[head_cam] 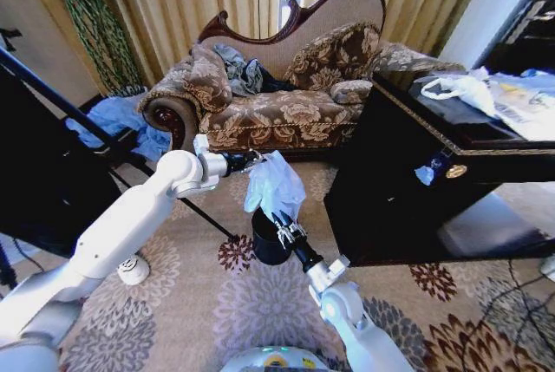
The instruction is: Place a garbage bag over the trash bin.
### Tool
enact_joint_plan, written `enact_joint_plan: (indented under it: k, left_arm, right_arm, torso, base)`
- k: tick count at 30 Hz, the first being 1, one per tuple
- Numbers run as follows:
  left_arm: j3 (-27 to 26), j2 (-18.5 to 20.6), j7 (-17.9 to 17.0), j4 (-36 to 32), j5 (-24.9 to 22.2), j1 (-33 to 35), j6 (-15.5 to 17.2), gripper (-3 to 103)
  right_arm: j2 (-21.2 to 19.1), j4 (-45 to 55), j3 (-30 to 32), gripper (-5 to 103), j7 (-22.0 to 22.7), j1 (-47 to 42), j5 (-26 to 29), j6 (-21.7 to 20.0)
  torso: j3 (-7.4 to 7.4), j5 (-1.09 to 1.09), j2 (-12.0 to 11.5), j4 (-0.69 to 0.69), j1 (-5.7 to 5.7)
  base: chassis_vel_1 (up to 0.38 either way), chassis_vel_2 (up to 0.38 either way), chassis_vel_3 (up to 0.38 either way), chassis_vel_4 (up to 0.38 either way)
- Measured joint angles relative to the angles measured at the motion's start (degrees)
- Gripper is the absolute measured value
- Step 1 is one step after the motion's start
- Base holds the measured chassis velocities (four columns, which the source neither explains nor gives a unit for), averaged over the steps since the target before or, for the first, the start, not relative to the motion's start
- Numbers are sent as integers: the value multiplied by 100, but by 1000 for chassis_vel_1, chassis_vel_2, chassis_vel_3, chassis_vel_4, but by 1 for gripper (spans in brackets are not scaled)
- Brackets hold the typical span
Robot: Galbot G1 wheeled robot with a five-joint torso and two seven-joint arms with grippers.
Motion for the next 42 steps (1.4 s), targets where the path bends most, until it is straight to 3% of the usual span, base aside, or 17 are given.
enact_joint_plan:
  k: [6,11,23,29,36,42]
  left_arm:
    - [70,-8,12,-8,11,31,43,0]
    - [70,-18,20,-60,6,75,54,0]
    - [163,-21,9,-151,-43,53,43,0]
    - [248,-18,4,-243,-107,-72,42,0]
    - [347,1,-56,-267,-201,-254,46,0]
    - [383,122,-76,-223,-360,-457,90,0]
  right_arm:
    - [-571,464,116,5,76,-72,145,-17]
    - [-600,522,140,1,79,-86,144,-17]
    - [-27,83,138,0,77,155,-138,119]
    - [152,-355,120,0,87,429,-440,354]
    - [648,-1006,186,0,60,838,-927,757]
    - [1062,-1331,432,0,-5,1098,-980,1087]
  torso:
    - [0,-2,0,-1,0]
    - [-1,-1,1,-1,0]
    - [-1,-1,1,0,0]
    - [0,-1,1,0,-1]
    - [0,-1,1,0,0]
    - [0,-2,1,0,0]
  base:
    - [0,0,0,0]
    - [0,0,0,0]
    - [0,0,0,0]
    - [0,0,0,0]
    - [0,0,0,0]
    - [0,0,0,0]
